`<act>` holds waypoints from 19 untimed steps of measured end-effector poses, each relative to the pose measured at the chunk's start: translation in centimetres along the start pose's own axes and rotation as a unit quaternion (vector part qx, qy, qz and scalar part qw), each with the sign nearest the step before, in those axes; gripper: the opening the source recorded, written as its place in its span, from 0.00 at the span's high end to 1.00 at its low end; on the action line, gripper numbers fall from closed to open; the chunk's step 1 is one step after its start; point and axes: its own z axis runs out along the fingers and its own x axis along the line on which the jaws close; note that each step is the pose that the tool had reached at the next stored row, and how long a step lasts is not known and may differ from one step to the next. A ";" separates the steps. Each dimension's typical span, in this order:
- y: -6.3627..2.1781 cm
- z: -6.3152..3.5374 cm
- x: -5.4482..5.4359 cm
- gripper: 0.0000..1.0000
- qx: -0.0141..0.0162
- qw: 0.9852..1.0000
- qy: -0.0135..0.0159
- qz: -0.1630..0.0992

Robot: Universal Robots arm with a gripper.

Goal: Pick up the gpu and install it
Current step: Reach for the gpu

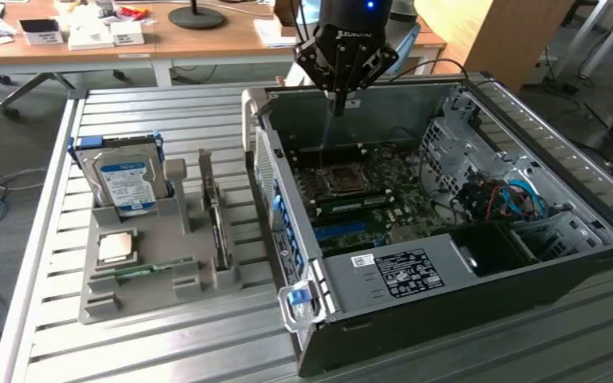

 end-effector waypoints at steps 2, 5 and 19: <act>-0.01 -0.01 0.2 0.89 0.000 1.000 0.000 0.000; -0.04 -0.02 0.5 0.89 0.000 1.000 0.000 0.000; -0.21 -0.08 2.8 0.89 0.000 1.000 0.000 0.000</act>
